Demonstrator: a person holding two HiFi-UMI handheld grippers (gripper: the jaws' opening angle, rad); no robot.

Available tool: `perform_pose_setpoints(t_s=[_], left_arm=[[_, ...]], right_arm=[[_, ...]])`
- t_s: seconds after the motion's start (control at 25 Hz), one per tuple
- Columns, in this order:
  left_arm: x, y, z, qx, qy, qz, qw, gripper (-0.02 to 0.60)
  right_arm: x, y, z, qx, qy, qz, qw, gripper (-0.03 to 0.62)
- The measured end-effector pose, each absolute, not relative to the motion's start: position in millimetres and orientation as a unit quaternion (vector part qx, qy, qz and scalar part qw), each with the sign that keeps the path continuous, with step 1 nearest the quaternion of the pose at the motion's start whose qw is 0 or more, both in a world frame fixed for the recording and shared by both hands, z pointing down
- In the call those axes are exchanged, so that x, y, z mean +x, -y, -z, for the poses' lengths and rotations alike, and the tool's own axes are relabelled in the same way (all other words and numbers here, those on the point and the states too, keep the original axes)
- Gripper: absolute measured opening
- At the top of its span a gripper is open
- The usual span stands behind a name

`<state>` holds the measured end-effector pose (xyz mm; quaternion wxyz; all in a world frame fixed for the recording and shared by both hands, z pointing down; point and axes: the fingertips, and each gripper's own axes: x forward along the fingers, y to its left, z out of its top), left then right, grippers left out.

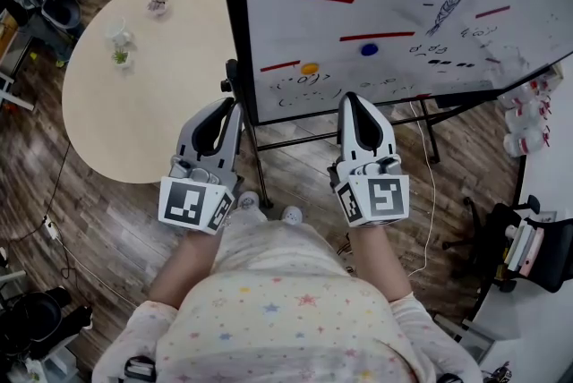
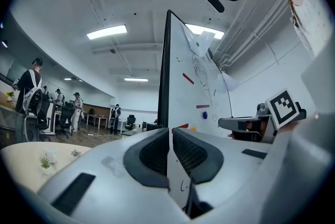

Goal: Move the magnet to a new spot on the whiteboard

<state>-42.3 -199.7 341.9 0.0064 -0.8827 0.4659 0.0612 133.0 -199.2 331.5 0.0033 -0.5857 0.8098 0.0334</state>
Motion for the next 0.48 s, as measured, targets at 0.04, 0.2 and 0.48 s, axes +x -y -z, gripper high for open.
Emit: perform_pose_setpoints(t_s=[0.04,0.2,0.48], left_arm=[[-42,199,-343,-0.883,-0.466,-0.061,0.006,0.031],[-40,199,-346,-0.884,-0.463,-0.058,0.006,0.026],[-38,201,-351,-0.887,-0.459,-0.057,0.008,0.022]], right_arm=[[133,199,-333,-0.586,-0.81,-0.032,0.003,0.0],[133,198,-338,-0.589,-0.808,-0.027,-0.004,0.0],[135,196,-345,-0.592,-0.806,-0.024,-0.013,0.0]])
